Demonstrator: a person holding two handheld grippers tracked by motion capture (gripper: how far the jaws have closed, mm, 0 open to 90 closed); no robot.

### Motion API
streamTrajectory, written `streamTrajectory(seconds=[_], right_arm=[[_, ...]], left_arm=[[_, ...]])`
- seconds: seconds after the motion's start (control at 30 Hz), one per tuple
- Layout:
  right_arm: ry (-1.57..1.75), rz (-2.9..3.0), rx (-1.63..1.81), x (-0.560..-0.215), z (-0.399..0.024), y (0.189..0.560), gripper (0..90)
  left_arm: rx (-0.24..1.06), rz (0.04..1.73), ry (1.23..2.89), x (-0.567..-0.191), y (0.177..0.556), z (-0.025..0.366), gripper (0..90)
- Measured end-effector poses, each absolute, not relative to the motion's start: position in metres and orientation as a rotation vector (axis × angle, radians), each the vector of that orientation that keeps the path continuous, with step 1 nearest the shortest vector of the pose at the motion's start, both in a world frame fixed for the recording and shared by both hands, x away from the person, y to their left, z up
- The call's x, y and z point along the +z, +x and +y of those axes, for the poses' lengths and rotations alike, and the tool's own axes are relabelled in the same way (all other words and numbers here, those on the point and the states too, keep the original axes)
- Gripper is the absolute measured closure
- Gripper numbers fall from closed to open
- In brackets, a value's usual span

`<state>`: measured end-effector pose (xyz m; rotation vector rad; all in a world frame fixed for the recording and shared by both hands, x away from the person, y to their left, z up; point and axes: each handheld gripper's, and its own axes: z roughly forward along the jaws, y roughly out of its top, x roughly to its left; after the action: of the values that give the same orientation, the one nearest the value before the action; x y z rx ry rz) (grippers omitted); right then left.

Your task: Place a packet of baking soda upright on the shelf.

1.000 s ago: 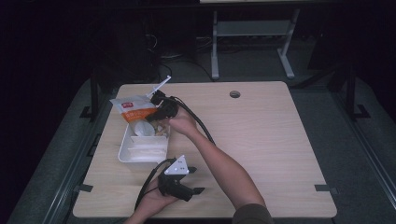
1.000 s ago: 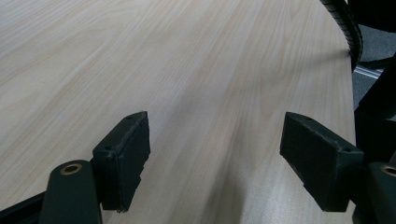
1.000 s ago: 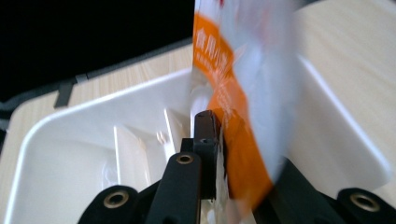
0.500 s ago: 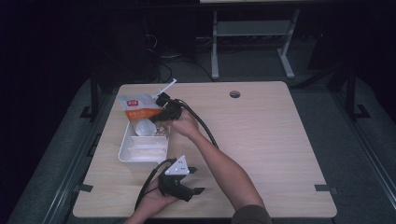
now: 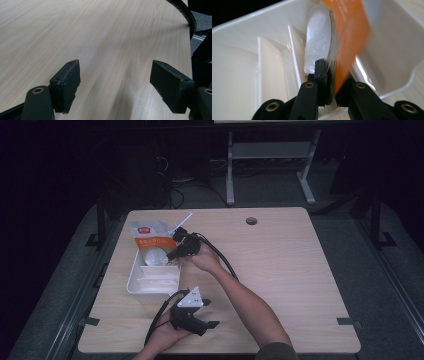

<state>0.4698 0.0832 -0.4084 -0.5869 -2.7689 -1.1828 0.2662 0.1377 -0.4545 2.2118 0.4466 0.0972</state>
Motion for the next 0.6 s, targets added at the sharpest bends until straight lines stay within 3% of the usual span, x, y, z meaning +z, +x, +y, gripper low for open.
streamTrajectory(seconds=[0.3, 0.5, 0.6], right_arm=[[-0.627, -2.760, -1.196, -0.414, 0.081, 0.469, 83.4], [-0.663, -2.657, -1.284, -0.406, 0.074, 0.472, 72.5], [-0.680, -2.637, -1.327, -0.401, 0.070, 0.473, 79.2]], left_arm=[[0.100, 0.444, 2.213, -0.454, 0.266, 0.137, 23.9], [0.098, 0.446, 2.210, -0.454, 0.266, 0.138, 23.8], [0.098, 0.446, 2.211, -0.455, 0.266, 0.138, 23.8]])
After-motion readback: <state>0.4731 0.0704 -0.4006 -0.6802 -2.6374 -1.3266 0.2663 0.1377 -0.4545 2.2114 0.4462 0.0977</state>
